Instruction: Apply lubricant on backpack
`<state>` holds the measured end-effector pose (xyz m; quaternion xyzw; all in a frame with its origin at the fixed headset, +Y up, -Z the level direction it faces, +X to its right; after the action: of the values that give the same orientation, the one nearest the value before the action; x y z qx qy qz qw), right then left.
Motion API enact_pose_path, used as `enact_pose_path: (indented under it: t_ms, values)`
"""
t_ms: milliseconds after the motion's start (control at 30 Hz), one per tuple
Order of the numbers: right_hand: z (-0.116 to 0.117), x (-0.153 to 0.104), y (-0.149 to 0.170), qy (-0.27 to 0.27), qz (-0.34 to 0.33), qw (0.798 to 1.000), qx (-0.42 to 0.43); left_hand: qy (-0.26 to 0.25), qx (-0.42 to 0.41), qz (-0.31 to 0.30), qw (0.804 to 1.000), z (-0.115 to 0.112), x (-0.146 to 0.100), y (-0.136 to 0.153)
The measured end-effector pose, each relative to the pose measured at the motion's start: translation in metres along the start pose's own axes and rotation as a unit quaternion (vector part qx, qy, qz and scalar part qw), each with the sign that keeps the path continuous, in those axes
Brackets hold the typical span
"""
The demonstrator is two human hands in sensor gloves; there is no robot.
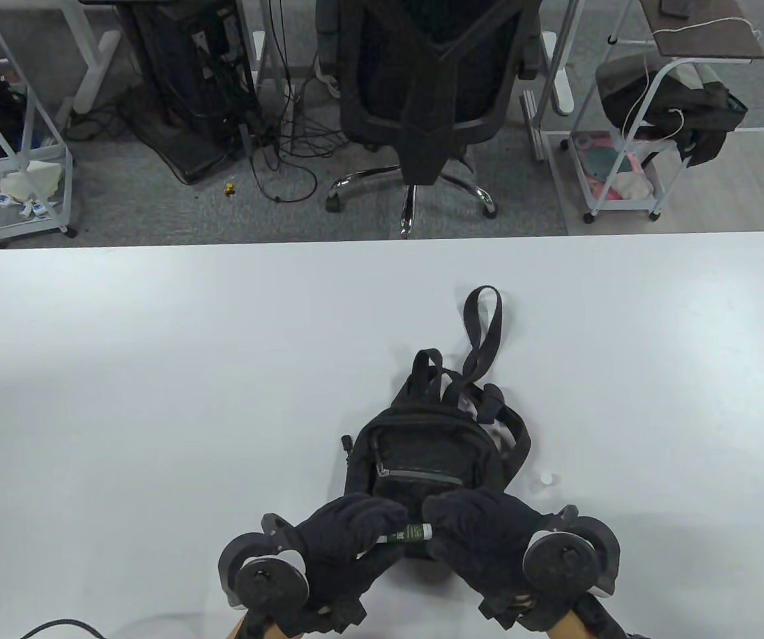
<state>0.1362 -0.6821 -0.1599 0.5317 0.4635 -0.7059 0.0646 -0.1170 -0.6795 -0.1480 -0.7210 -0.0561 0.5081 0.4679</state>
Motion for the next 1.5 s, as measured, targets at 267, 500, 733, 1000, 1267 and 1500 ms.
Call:
enact_pose_path:
  t_ms: [267, 500, 733, 1000, 1267, 1500]
  values:
    - [0.0025, 0.0009, -0.0024, -0.003, -0.003, 1.000, -0.012, 0.004, 0.001, 0.001, 1.000, -0.0006, 0.0006, 0.0007]
    - [0.0030, 0.0016, 0.0004, -0.006, 0.003, 1.000, -0.010, 0.001, -0.002, -0.001, 1.000, 0.0011, 0.0007, 0.0006]
    - [0.0043, 0.0016, -0.0012, -0.014, -0.001, 1.000, -0.014, 0.003, -0.001, 0.001, 1.000, 0.0012, 0.0008, 0.0011]
    - [0.0035, 0.0000, -0.0008, -0.005, 0.000, 1.000, -0.017, 0.003, 0.002, 0.004, 1.000, 0.0000, 0.0003, 0.0012]
    - [0.0041, 0.0004, 0.0016, -0.011, 0.003, 1.000, -0.004, 0.002, 0.000, 0.003, 1.000, 0.0004, 0.0002, 0.0011]
    - [0.0022, -0.0013, -0.0028, 0.003, -0.006, 1.000, -0.019, 0.000, 0.003, -0.002, 1.000, 0.0015, -0.0009, -0.0005]
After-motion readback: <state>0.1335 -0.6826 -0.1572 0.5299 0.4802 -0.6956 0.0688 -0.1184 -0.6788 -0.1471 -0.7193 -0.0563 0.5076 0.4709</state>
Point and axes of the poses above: the tracker on the back of each hand, its own y axis roughly to the little-finger side, its own x axis roughly from the wrist to the fingertips, z = x × y, the point moved 1 cm from there along x, roughly from the wrist to the fingertips, and after that the axes turned 1 degree about -x, right-handed, at the moved point
